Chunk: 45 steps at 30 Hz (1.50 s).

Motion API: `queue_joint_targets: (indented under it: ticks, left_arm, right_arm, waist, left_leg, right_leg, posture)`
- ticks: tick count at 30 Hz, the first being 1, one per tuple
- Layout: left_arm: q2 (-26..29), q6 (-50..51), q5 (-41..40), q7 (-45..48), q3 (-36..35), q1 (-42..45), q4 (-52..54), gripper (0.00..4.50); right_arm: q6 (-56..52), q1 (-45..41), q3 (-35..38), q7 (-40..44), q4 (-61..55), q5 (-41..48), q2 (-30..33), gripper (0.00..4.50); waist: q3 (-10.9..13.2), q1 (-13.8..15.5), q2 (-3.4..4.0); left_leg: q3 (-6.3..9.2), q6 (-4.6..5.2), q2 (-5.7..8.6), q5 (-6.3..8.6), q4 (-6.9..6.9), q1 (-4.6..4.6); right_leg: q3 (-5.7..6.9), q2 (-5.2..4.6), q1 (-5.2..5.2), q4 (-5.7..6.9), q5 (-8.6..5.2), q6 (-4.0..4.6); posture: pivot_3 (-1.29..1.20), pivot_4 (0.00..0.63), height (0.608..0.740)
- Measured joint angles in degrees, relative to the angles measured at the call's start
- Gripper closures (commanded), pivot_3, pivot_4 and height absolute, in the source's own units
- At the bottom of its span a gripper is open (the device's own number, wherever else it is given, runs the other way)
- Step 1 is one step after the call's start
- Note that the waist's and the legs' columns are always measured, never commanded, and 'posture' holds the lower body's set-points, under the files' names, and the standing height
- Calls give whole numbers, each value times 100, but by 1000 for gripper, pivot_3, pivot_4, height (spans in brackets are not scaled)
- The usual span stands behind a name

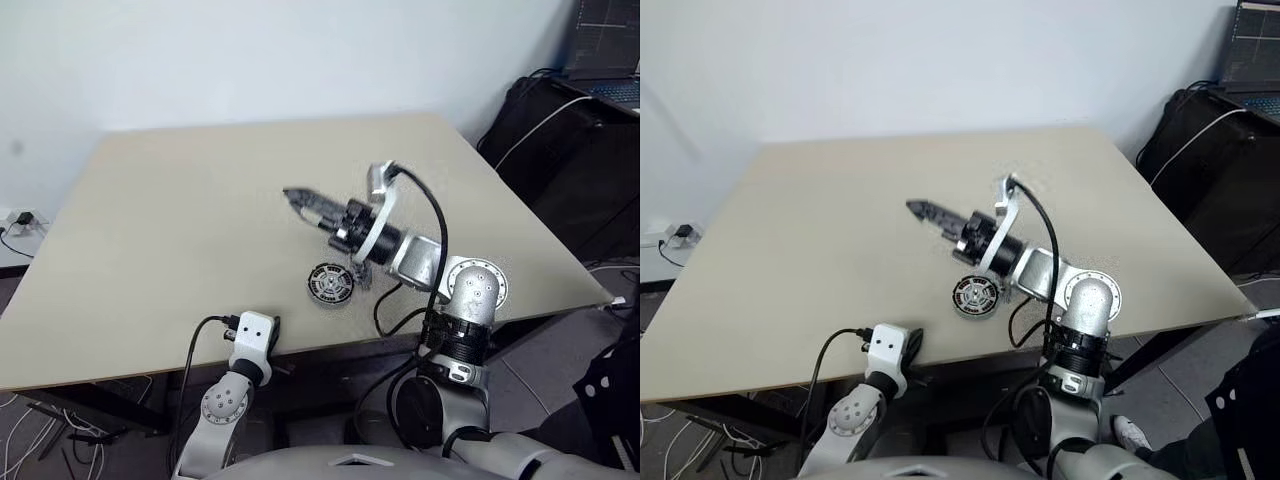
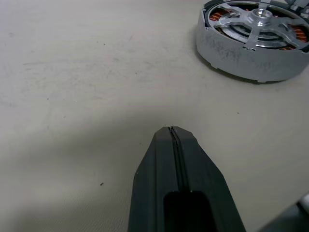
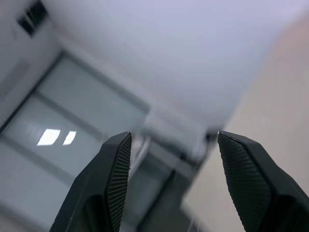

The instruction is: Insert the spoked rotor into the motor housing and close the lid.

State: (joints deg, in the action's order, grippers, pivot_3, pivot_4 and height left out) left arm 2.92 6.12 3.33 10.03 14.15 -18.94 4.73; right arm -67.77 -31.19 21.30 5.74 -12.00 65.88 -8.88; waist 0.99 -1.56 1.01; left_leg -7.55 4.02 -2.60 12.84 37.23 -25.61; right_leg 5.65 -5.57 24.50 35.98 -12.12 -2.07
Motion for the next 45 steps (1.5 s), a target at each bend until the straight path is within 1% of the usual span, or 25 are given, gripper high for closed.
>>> queue_joint_targets:
  ticks: [1, 3, 4, 5, 6, 8, 10, 13, 15, 18, 21, 24, 27, 31, 34, 39, 45]
  left_arm:
    - [1, 10, 0, 2, 0, -2, 1, 4500]
    - [0, 93, 0, 4, 9, -2, 10, 4500]
    - [-2, 118, 0, 6, 18, -3, 28, 4500]
    - [-2, 129, 0, 7, 27, -9, 48, 4500]
    - [0, 148, 0, 7, 37, -15, 68, 4500]
    - [5, 203, 0, 5, 34, -14, 110, 4500]
    - [7, 213, -1, 7, 36, -10, 128, 4500]
    - [7, 203, -3, 8, 18, -4, 124, 4500]
    - [12, 182, -3, 9, 0, 6, 85, 4500]
    - [11, 121, -3, 19, 2, 18, -5, 4500]
    - [34, 91, -2, 42, -7, 16, -6, 4500]
    - [55, 88, -2, 93, 4, 23, -6, 4500]
    - [67, 88, -2, 131, 3, 33, -7, 4500]
    - [74, 68, -3, 148, -6, 86, -46, 4500]
    - [121, -27, -12, 167, -38, 90, -135, 4500]
    - [135, -127, -58, 170, -81, 81, -188, 4500]
    - [147, -204, -72, 148, -88, 80, -237, 4500]
  right_arm:
    - [439, 18, -152, -98, -132, -362, 17, 1486]
    - [1970, 219, -1035, -247, -476, -1992, 137, 1486]
    - [2657, 409, -1548, -247, -553, -2788, 391, 1486]
    - [3022, 538, -1857, -244, -552, -3264, 567, 1486]
    - [3520, 721, -2222, -296, -539, -3948, 828, 1486]
    - [4129, 1039, -2735, -481, -488, -5037, 1367, 1486]
    - [4450, 1393, -2983, -729, -420, -5900, 1760, 1486]
    - [4554, 1872, -3098, -946, -323, -6726, 2204, 1486]
    - [4486, 2080, -3038, -977, -271, -7002, 2316, 1486]
    - [4181, 2362, -3059, -900, -288, -7422, 2678, 1486]
    - [3696, 2555, -3099, -654, -270, -7794, 3041, 1486]
    - [3150, 2737, -3270, -233, -264, -7882, 3173, 1486]
    - [3117, 2837, -3323, -91, -214, -7848, 2931, 2080]
    - [3487, 2775, -3323, -66, -182, -7768, 2597, 3367]
    - [3680, 2748, -3316, 37, -141, -7648, 2415, 4432]
    - [3685, 2621, -3358, 550, -179, -7348, 2337, 4470]
    - [3457, 2387, -3650, 1034, -199, -7219, 2294, 4470]
  waist:
    - [0, 0, 0]
    - [1, -8, 3]
    - [-2, -4, -2]
    - [0, 4, -5]
    - [1, 13, -6]
    - [1, 21, -8]
    - [1, 23, -9]
    - [3, 23, -10]
    - [5, 14, -10]
    - [8, 27, -14]
    - [11, 40, -19]
    - [12, 38, -22]
    - [14, 26, -19]
    - [18, 40, -27]
    - [19, 46, -29]
    - [19, 41, -28]
    - [18, 37, -29]
  left_leg:
    - [-3, 1, 1, 1, 0, 0]
    - [-8, 2, 1, 1, 1, 0]
    - [-8, 1, 2, 1, 0, 0]
    - [-9, 1, 3, 1, 0, 0]
    - [-12, 2, 4, 1, 0, -2]
    - [-16, 3, 4, 1, 1, -1]
    - [-19, 3, 3, 1, 2, 0]
    - [-20, 1, 0, 0, 2, 4]
    - [-20, 1, -2, 0, 3, 7]
    - [-18, 1, -2, 0, 10, 10]
    - [-18, 3, -1, 1, 12, 9]
    - [-13, 3, -4, 1, 12, 9]
    - [-13, 3, -4, 1, 13, 9]
    - [-9, 5, -3, 2, 24, 9]
    - [-10, 7, -2, 3, 26, 8]
    - [-9, 8, -3, 3, 29, 8]
    - [-8, 8, -3, 3, 39, 8]
  right_leg:
    - [-4, -1, 0, -3, 4, -2]
    - [-8, -4, 4, -3, 6, -4]
    - [-7, -4, 2, -6, 5, -3]
    - [-7, -5, 2, -6, 5, -3]
    - [-9, -5, 4, -7, 5, -3]
    - [-12, -5, 4, -6, 4, 0]
    - [-14, -3, 5, -4, 4, 2]
    - [-15, -1, 5, -1, 3, 1]
    - [-17, 0, 4, 2, 4, 1]
    - [-16, -3, 0, 5, 4, 1]
    - [-16, -5, 0, 5, 5, 1]
    - [-15, -2, -1, 4, 4, 2]
    - [-15, 4, 0, 6, 4, 2]
    - [-12, 2, -8, 6, 6, -2]
    - [-13, 0, -8, 6, 7, -3]
    - [-13, 2, -8, 9, 8, -2]
    - [-13, 2, -8, 17, 9, -1]
  posture:
    - [0, 0, 740]
    - [0, 0, 740]
    - [0, 0, 740]
    - [0, 0, 740]
    - [0, 0, 740]
    - [0, 0, 740]
    - [0, 0, 740]
    - [0, 0, 740]
    - [0, 0, 740]
    - [0, 0, 740]
    - [0, 0, 740]
    - [0, 0, 740]
    - [0, 0, 740]
    - [0, 0, 740]
    - [0, 0, 740]
    - [0, 0, 740]
    - [0, 0, 740]
